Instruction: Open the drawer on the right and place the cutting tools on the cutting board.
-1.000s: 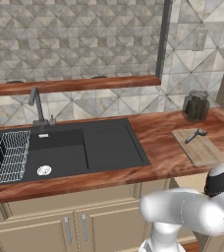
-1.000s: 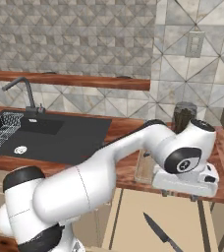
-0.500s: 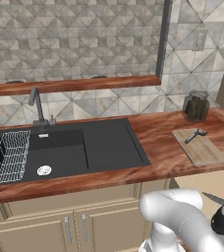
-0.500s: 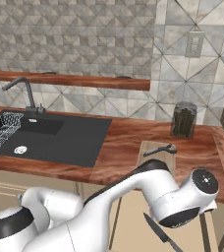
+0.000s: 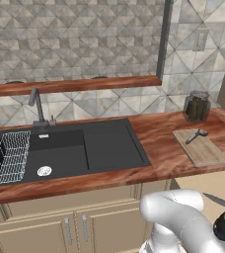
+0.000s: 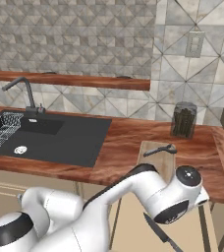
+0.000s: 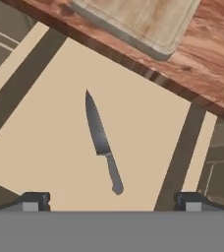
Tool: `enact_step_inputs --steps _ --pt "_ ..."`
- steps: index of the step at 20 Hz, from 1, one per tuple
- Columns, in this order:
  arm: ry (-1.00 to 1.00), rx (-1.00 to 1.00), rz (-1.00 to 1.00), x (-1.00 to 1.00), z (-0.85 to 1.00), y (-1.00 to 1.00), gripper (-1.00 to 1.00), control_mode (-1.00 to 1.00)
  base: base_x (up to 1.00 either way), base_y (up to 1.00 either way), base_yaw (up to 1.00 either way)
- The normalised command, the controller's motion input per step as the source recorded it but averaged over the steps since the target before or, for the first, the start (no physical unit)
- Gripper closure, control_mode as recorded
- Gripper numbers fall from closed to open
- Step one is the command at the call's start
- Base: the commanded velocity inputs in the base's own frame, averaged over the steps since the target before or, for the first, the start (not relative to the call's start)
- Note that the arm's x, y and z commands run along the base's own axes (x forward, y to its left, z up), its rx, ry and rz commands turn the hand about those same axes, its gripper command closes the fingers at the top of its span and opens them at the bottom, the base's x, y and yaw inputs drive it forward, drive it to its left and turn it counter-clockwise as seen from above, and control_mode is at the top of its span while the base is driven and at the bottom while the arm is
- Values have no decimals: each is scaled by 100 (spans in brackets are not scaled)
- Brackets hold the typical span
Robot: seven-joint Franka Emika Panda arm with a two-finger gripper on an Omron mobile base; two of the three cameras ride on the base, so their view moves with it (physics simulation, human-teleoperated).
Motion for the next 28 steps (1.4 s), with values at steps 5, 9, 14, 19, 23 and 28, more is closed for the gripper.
enact_step_inputs --steps 5,9,14,19,23,28 --pt "12 -3 7 6 -46 -18 -100 -100 0 0 0" --pt "10 0 10 2 -55 -13 -100 -100 0 0 0" --pt "4 0 10 1 -43 -5 -100 -100 0 0 0" --pt "0 0 10 0 -29 -3 -100 -100 0 0 0" --pt "0 0 7 0 -35 -4 -100 -100 0 0 0" --pt "0 0 3 5 -36 -6 -100 -100 0 0 0"
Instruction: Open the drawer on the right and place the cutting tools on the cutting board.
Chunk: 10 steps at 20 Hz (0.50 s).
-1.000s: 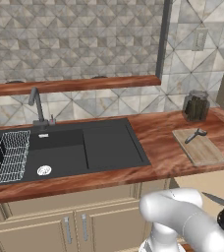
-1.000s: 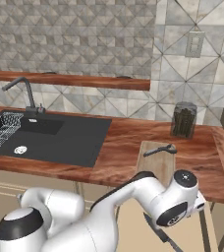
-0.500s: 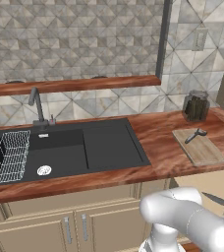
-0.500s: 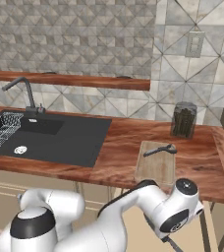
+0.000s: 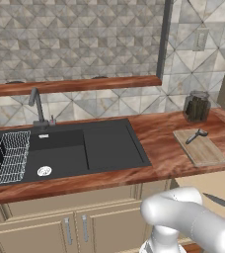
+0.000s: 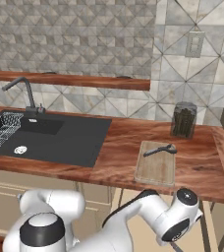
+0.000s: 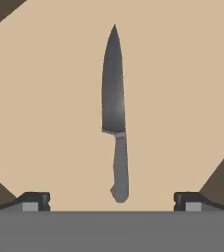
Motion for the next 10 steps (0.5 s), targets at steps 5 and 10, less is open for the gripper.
enact_step_inputs --steps 5,10 --pt "1 0 0 16 -29 -4 -100 -100 0 0 0" --pt "4 0 0 20 -29 -15 -100 -100 0 0 0"
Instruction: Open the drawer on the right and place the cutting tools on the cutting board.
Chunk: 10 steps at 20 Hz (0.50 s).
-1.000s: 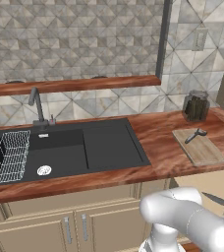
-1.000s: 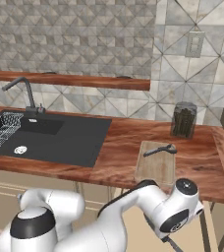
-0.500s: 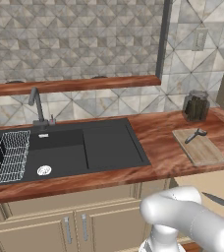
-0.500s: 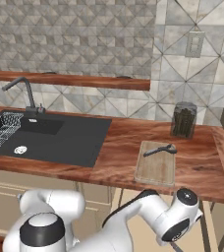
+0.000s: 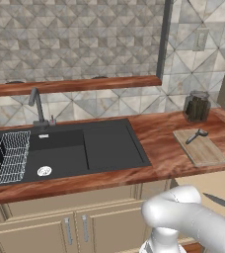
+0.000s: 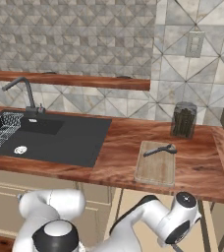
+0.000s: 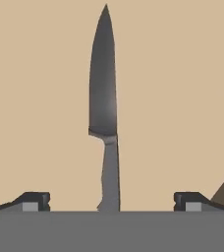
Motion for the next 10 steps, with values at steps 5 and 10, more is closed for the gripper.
enact_step_inputs --steps 5,10 --pt "8 1 0 13 -28 -15 -100 -100 0 0 0" --pt "6 4 0 0 -18 -2 -100 -100 0 0 0"
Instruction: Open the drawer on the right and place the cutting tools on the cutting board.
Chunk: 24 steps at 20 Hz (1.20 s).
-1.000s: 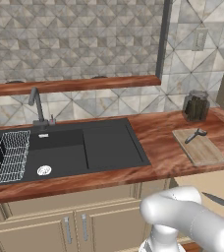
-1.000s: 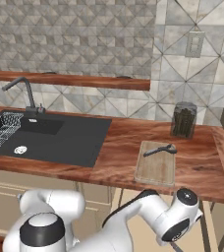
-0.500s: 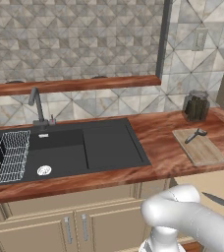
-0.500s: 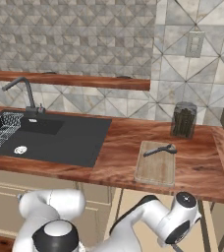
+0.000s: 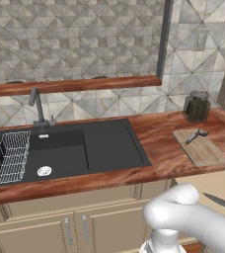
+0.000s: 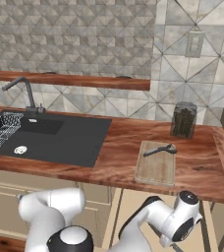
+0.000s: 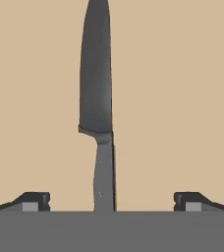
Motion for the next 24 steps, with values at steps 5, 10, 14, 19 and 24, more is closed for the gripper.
enact_step_inputs --steps 5,10,14,19,24 --pt "0 1 0 -15 -13 0 -100 -100 0 0 0" --pt "0 0 0 -3 -27 0 -100 -100 0 0 0" --pt "0 0 0 0 -28 2 -100 -100 0 0 0" --pt "3 0 0 0 -29 0 -100 -100 0 0 0" --pt "4 0 0 0 -29 0 -100 -100 0 0 0"
